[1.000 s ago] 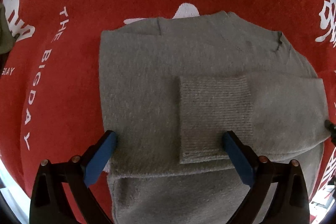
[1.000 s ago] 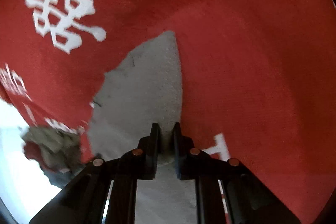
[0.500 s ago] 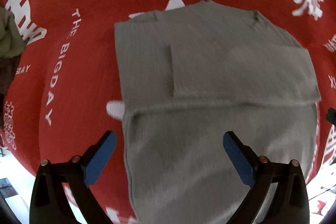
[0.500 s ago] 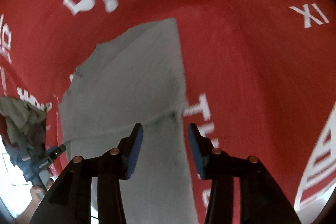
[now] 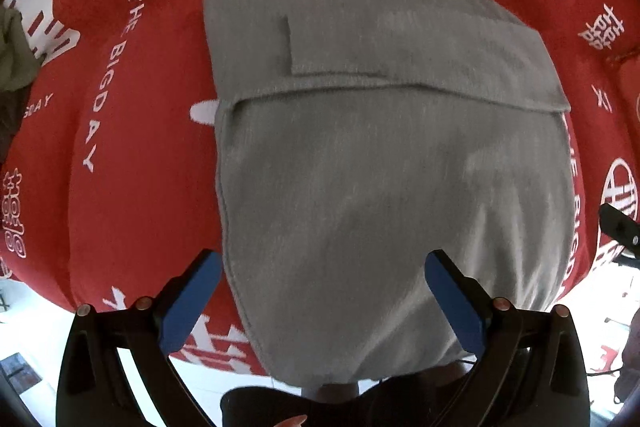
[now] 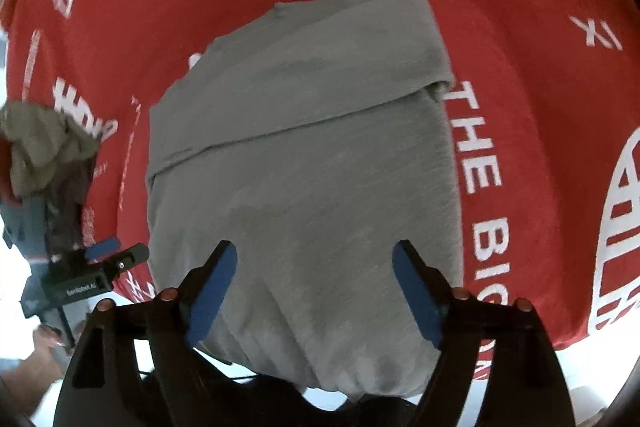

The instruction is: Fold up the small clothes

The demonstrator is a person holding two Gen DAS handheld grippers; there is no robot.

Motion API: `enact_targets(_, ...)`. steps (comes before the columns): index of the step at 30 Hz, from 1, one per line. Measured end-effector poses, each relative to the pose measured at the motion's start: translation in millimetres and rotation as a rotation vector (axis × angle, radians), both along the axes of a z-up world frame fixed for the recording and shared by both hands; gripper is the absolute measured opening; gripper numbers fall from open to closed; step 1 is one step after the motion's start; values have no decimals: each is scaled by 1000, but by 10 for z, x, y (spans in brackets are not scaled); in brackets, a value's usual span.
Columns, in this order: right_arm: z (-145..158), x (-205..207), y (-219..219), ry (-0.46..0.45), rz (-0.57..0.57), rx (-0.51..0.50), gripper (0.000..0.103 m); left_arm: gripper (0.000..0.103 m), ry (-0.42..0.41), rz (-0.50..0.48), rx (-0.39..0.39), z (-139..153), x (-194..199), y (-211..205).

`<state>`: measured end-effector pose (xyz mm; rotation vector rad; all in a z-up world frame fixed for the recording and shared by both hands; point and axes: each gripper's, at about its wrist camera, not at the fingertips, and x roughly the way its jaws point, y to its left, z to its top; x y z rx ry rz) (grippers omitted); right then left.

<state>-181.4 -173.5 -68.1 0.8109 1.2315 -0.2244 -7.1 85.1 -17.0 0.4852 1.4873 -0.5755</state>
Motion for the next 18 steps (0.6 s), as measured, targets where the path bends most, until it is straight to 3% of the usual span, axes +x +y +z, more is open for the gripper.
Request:
enact_targets(11,117,-14,554,89,39,-51,89,102,33,-67,31,-22,-114,175)
enact_targets(18,144,-183,611,132,-35,-45,89,102,46,-121,48,-103,-177,249)
